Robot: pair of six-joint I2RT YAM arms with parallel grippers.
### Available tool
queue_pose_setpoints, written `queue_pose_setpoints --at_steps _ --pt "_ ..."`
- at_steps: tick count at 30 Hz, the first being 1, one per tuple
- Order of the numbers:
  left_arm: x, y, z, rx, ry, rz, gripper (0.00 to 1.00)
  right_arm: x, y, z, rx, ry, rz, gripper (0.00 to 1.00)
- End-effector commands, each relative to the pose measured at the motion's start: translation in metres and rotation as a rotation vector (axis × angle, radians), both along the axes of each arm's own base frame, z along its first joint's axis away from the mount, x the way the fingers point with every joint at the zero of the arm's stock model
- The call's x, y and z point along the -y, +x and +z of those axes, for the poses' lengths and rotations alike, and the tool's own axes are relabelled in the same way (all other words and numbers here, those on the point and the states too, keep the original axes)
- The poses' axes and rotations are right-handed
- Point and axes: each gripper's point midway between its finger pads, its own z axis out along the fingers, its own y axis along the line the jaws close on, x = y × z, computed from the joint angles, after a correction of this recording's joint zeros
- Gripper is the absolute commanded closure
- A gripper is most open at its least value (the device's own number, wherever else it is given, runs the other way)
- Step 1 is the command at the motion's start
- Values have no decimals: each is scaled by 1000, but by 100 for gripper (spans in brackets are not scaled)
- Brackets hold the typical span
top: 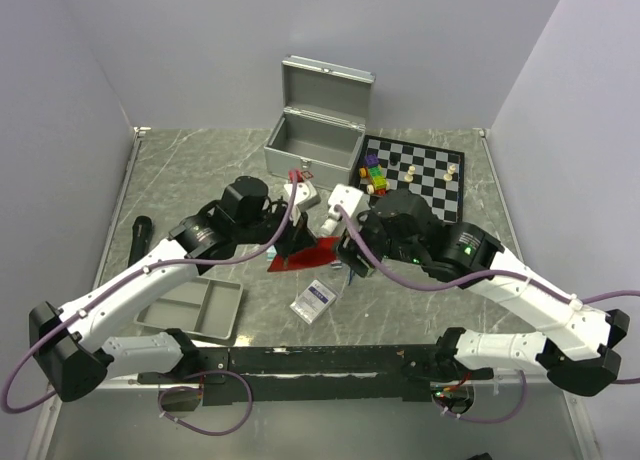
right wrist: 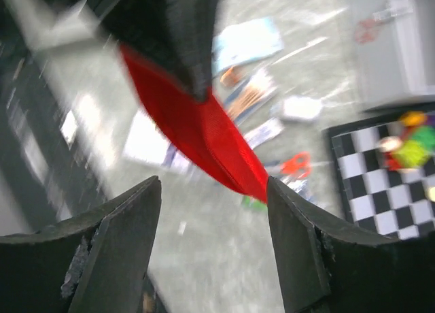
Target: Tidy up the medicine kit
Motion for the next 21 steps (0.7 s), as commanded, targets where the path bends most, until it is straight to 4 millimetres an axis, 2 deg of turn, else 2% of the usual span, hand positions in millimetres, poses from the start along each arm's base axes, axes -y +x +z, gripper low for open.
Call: queue_pose_setpoints --at_steps 1,2,4,7,10,12,16,21 --pt "-13 51 42 144 -101 316 99 12 50 52 142 270 -359 29" --pt "-18 62 46 158 -105 385 99 15 55 57 143 330 -412 29" --pt "-31 81 54 178 -119 531 99 19 63 58 69 476 -529 9" --pt "-57 104 66 211 -146 756 99 13 67 52 -65 663 -531 4" --pt "-83 115 77 234 -183 930 99 9 80 44 -242 814 -556 4" --pt "-99 116 84 249 -224 1015 99 1 84 40 -320 862 -547 5" --pt "-123 111 79 279 -259 1126 99 -26 87 45 -430 894 -471 6" --pt "-127 99 58 313 -238 1132 99 -54 105 31 -538 859 -464 7"
